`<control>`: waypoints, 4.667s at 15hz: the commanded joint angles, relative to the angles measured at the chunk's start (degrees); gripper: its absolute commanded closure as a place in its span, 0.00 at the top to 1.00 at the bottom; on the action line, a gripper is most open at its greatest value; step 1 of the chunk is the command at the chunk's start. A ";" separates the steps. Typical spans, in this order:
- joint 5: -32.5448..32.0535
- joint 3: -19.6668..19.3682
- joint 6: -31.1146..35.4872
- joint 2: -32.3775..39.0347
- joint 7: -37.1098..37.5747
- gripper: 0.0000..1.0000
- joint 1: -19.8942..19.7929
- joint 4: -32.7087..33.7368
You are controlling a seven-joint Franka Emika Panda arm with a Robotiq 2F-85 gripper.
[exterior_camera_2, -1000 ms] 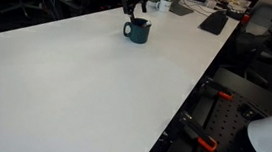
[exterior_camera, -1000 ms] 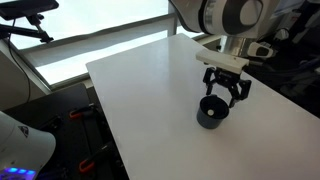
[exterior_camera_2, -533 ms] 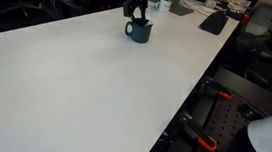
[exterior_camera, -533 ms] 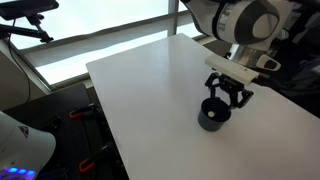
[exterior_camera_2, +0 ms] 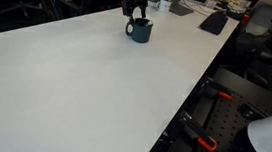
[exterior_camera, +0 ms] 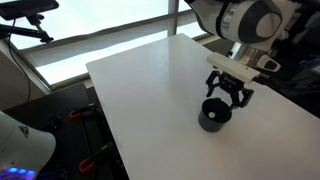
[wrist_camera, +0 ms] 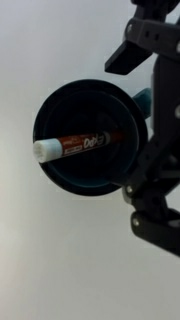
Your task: Remove the marker from the cup and put it on the table
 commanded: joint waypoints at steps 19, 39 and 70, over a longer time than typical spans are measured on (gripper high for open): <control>-0.81 -2.03 -11.76 -1.67 0.98 0.86 -0.05 2.57; -3.59 -0.92 -8.58 -0.90 -4.04 0.36 0.24 -1.67; -13.71 4.11 18.46 -25.27 7.42 0.05 12.81 -31.39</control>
